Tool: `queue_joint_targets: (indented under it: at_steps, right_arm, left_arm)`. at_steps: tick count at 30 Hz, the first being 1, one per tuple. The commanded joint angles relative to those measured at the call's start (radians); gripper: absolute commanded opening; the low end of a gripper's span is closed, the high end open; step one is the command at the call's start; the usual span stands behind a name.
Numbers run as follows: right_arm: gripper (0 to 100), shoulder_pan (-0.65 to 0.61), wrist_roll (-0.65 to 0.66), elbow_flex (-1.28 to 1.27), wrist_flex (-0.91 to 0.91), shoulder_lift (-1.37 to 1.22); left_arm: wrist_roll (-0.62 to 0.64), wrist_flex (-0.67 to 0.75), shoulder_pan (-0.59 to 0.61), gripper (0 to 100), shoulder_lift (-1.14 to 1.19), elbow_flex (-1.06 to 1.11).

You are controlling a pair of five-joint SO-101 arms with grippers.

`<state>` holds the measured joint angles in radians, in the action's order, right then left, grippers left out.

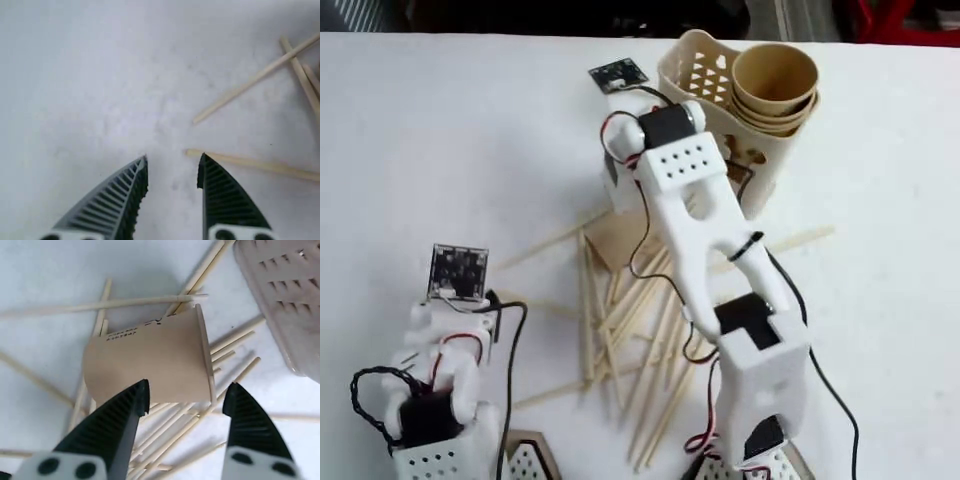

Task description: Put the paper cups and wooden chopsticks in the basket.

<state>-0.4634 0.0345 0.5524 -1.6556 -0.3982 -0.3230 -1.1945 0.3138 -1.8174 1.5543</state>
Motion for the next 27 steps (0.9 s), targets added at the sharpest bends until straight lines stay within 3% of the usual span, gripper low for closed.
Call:
queue_joint_targets:
  at_steps: [1, 6, 11, 17, 22, 27]
  right_arm:
    - [24.8, -0.01, -0.015, 0.046, -0.007, -0.013]
    - [23.8, -0.004, -0.015, 0.046, -0.019, -0.058]
    - [13.8, -0.027, -0.008, 0.046, -0.03, -0.074]
    - [12.3, -0.064, -0.006, 0.046, -0.053, -0.068]
    - [1.9, -0.087, 0.052, 0.064, -0.054, -0.038]
    - [1.8, -0.097, 0.08, 0.071, -0.058, 0.025]
  left_arm:
    - [0.008, 0.02, 0.007, 17, -0.008, -0.005]
    - [0.008, 0.02, 0.007, 17, -0.008, -0.003]
    - [0.008, 0.02, 0.007, 17, -0.008, -0.003]
    - [0.008, 0.02, 0.007, 17, -0.008, -0.003]
    - [0.008, 0.02, 0.007, 17, -0.008, -0.003]
    - [0.008, 0.02, 0.007, 17, -0.008, -0.003]
